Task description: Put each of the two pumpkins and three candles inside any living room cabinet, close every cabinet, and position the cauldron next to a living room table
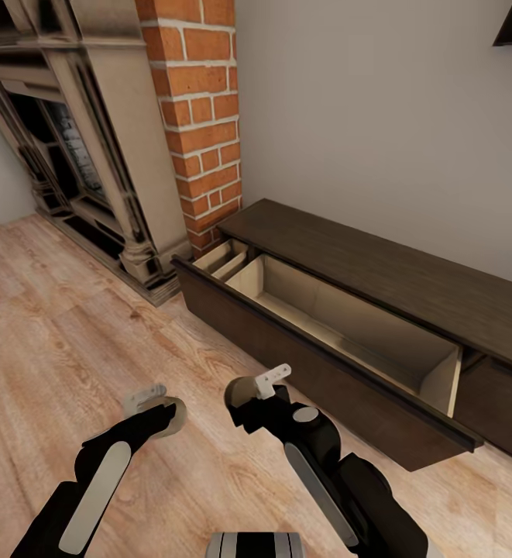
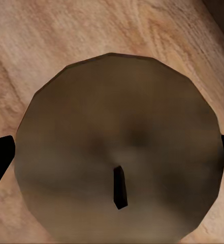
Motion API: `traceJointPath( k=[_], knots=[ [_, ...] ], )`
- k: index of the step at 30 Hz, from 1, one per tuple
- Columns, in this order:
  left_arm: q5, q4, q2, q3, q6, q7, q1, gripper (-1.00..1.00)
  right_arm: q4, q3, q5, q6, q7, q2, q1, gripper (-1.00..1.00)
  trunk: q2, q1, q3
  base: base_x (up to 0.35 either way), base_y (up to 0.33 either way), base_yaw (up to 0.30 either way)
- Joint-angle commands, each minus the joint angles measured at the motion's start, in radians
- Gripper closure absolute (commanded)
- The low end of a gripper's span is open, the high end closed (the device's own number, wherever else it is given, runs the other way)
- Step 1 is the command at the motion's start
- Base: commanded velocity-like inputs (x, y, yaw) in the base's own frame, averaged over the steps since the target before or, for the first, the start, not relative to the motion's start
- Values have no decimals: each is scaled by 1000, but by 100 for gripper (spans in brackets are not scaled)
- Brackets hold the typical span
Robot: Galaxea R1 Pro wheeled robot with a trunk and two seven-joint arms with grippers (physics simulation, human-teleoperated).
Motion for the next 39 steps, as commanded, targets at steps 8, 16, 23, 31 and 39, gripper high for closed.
traceJointPath(
  k=[8,16,23,31,39],
  knots=[
    [11,-2,1,-2,1,8,-1,100,41,5,-12,11,-8,-1,12,100,2,-4,30,0,0,0],
    [14,-3,-3,-11,-13,3,5,100,46,8,-11,12,-9,-1,17,100,3,-7,61,0,0,0],
    [13,-4,-4,-14,-14,3,6,100,46,8,-12,12,-9,-1,17,100,5,-10,88,0,0,0],
    [13,-4,-7,-15,-14,6,6,100,46,8,-11,12,-9,-1,17,100,7,-14,119,0,0,0],
    [12,-4,-11,-15,-13,10,6,100,46,8,-11,12,-9,-2,17,100,9,-18,150,0,0,0]
  ],
)
